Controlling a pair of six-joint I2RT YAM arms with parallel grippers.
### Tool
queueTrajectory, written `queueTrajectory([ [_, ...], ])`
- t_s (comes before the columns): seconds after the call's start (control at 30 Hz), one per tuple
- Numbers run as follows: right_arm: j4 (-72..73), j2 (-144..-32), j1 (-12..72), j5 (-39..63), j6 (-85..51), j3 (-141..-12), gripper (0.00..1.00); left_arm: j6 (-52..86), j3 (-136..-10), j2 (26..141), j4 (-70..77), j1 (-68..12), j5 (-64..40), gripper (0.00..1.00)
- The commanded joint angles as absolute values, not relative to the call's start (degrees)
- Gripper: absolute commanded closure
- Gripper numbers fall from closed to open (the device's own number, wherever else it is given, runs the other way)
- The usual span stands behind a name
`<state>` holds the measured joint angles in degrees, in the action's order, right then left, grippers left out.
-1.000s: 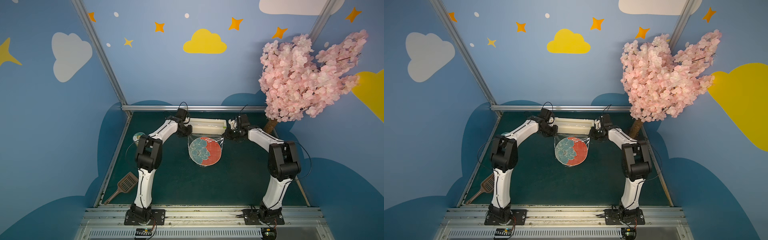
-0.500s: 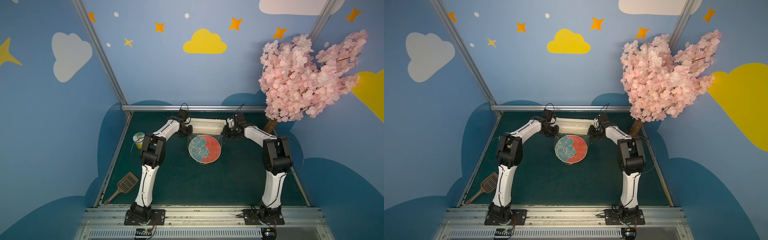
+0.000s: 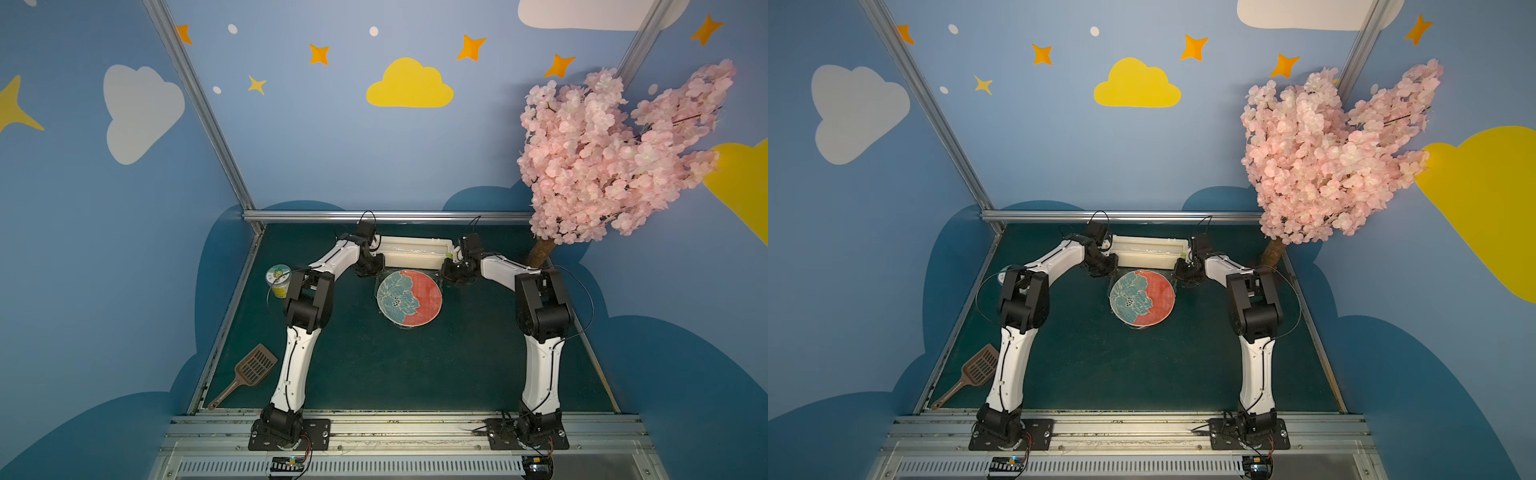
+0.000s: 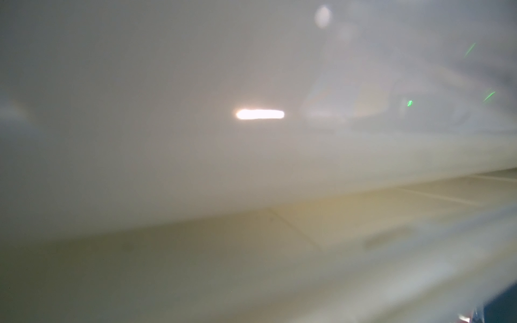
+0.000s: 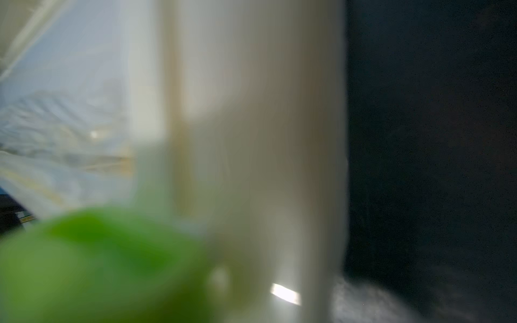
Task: Wrap the plate with plastic wrap
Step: Cover the plate with plastic wrap.
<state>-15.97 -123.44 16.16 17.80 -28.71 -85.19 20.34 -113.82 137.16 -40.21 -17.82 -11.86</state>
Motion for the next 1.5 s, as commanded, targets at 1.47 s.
queueTrajectory([
  [1.47, -22.5, -126.2, 17.24, 11.78, -27.51, -90.97, 1.0, 23.74, -112.22, 137.74, -39.9, -15.81, -8.19, 0.88],
])
